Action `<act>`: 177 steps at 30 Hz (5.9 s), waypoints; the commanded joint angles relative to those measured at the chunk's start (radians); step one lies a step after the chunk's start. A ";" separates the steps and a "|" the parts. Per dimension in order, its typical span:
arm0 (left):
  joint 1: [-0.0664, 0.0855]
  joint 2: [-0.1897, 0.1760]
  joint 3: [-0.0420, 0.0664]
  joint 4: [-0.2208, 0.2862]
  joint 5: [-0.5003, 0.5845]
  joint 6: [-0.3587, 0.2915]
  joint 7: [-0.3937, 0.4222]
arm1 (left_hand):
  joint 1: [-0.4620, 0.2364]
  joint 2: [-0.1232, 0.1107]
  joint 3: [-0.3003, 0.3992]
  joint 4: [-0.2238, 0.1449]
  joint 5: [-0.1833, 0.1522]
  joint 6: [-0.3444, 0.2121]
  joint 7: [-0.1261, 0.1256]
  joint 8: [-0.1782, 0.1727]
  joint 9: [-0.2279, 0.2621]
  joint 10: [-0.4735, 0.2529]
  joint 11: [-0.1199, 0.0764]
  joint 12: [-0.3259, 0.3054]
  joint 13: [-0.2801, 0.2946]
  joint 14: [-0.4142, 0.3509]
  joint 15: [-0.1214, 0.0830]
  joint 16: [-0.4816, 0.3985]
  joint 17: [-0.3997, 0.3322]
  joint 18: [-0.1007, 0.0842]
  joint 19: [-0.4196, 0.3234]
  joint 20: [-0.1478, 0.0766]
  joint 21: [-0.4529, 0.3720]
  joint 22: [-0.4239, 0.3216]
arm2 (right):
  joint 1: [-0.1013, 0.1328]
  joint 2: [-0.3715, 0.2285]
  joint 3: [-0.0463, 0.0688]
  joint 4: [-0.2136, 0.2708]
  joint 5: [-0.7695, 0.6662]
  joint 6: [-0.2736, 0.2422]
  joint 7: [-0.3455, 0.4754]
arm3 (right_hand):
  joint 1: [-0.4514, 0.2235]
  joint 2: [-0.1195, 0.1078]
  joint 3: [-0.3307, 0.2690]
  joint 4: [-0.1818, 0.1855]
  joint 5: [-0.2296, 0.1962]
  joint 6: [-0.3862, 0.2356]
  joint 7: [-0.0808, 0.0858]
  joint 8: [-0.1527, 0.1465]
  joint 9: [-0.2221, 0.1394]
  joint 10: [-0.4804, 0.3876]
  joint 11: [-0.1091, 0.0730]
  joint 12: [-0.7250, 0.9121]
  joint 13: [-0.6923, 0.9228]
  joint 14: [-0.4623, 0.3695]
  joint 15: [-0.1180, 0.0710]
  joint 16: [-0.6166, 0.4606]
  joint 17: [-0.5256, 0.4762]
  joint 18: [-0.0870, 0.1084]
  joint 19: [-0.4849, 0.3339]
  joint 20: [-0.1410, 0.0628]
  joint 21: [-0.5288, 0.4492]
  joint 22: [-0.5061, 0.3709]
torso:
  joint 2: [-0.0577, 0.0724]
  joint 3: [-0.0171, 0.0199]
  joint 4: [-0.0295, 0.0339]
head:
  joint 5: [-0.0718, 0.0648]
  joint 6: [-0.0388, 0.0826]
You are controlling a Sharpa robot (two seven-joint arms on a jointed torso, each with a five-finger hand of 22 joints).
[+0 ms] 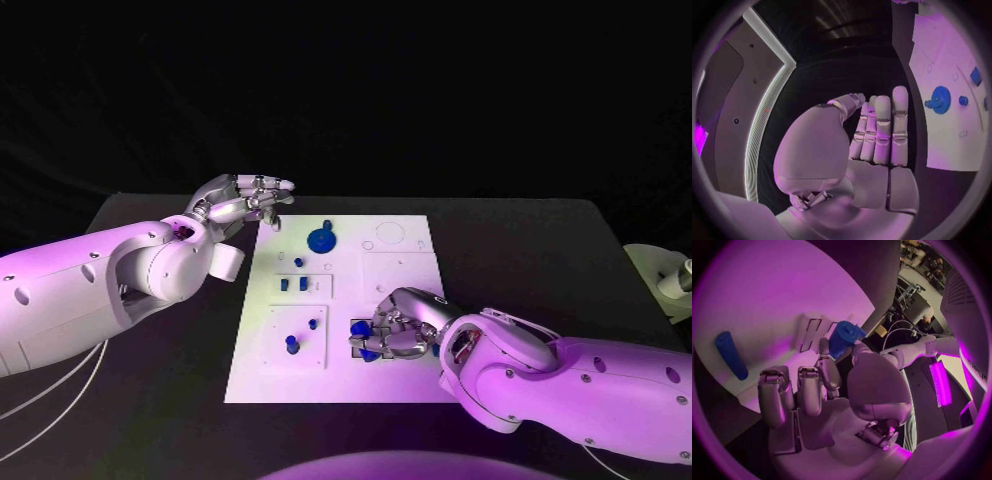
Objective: Assemble the parts on the task board
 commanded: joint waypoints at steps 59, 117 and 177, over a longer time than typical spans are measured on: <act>0.001 -0.011 0.001 0.004 0.005 0.017 -0.003 | -0.006 0.007 -0.002 0.006 0.006 0.000 0.004 0.004 -0.002 -0.012 0.000 0.008 0.003 -0.006 -0.001 -0.001 -0.002 0.014 -0.003 -0.002 -0.007 -0.002 | -0.002 -0.069 0.000 0.064 -0.115 0.034 0.023 | 0.135 0.054 -0.170 -0.006 -0.108 -0.013 -0.005 0.032 0.003 0.025 -0.004 0.003 0.034 0.073 -0.011 0.016 0.096 -0.007 0.105 -0.010 0.005 0.263 | 0.000 0.0010 -0.0003 | 0.007 -0.001; 0.000 -0.011 -0.001 0.002 0.005 0.015 -0.003 | -0.009 0.007 -0.001 0.010 0.009 -0.007 0.006 0.001 -0.004 -0.021 0.001 0.015 0.006 -0.007 0.000 0.001 -0.004 0.014 -0.002 -0.001 -0.011 -0.004 | 0.041 -0.193 0.003 0.053 -0.076 -0.031 0.077 | 0.282 0.051 -0.202 -0.007 -0.091 -0.049 0.013 -0.004 -0.026 -0.013 0.010 -0.093 -0.016 0.066 0.000 0.003 0.068 -0.007 0.105 -0.002 0.005 0.263 | -0.002 -0.0005 -0.0018 | -0.013 0.003; 0.000 -0.017 -0.001 0.009 0.005 0.023 0.002 | -0.008 0.009 0.000 0.010 0.009 -0.002 0.004 0.006 -0.003 -0.025 0.000 0.022 0.008 -0.008 0.000 0.002 -0.005 0.014 -0.001 -0.001 -0.013 -0.005 | -0.056 -0.217 -0.005 0.026 -0.272 0.092 -0.041 | 0.554 0.005 0.039 -0.005 -0.051 0.021 -0.003 -0.057 -0.081 0.007 -0.005 -0.047 0.026 0.075 -0.011 0.018 0.121 -0.007 0.105 -0.012 0.005 0.263 | 0.000 0.0009 0.0000 | -0.025 -0.007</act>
